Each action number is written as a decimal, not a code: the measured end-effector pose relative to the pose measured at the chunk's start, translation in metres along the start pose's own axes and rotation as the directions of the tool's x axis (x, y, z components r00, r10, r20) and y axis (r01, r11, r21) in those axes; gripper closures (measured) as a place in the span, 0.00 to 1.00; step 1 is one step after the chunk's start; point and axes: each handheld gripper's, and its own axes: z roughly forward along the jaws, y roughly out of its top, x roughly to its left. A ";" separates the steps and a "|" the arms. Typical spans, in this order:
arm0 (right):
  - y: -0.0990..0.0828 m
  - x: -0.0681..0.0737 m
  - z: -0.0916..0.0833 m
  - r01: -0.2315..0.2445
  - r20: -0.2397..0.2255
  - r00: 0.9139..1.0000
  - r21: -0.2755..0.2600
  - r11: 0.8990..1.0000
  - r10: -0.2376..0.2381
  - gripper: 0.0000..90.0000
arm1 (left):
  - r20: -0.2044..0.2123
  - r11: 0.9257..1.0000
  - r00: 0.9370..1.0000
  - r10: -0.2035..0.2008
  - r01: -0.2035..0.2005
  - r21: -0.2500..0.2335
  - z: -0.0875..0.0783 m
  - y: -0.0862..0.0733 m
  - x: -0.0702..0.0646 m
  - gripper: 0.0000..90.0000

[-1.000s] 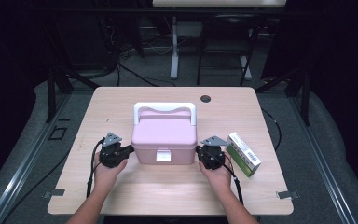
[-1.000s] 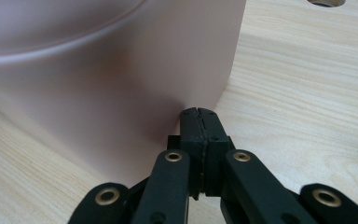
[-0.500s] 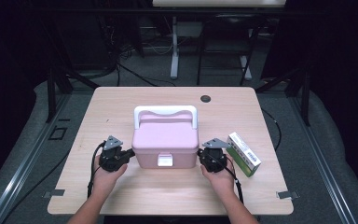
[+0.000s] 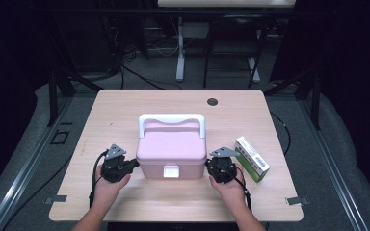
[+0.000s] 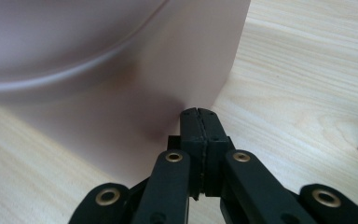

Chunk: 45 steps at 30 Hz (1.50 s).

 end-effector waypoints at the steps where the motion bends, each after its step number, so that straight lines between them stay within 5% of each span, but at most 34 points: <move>1: 0.000 0.000 0.000 0.000 0.000 1.000 0.000 1.000 0.000 1.00 | 0.001 1.000 1.000 -0.003 0.003 -0.004 0.000 -0.001 -0.001 1.00; 15: -0.013 0.008 -0.018 0.019 -0.031 0.999 0.020 1.000 -0.018 1.00 | 0.023 1.000 1.000 0.007 -0.007 0.015 -0.015 -0.013 -0.011 1.00; 21: -0.018 0.015 -0.026 0.065 -0.025 0.998 0.033 0.997 -0.064 1.00 | 0.029 1.000 0.999 0.016 -0.017 0.020 -0.022 -0.018 -0.016 1.00; 45: -0.037 0.019 -0.055 0.064 -0.058 0.997 0.076 0.995 -0.060 1.00 | 0.065 0.996 0.996 0.067 -0.071 0.056 -0.038 -0.031 -0.039 1.00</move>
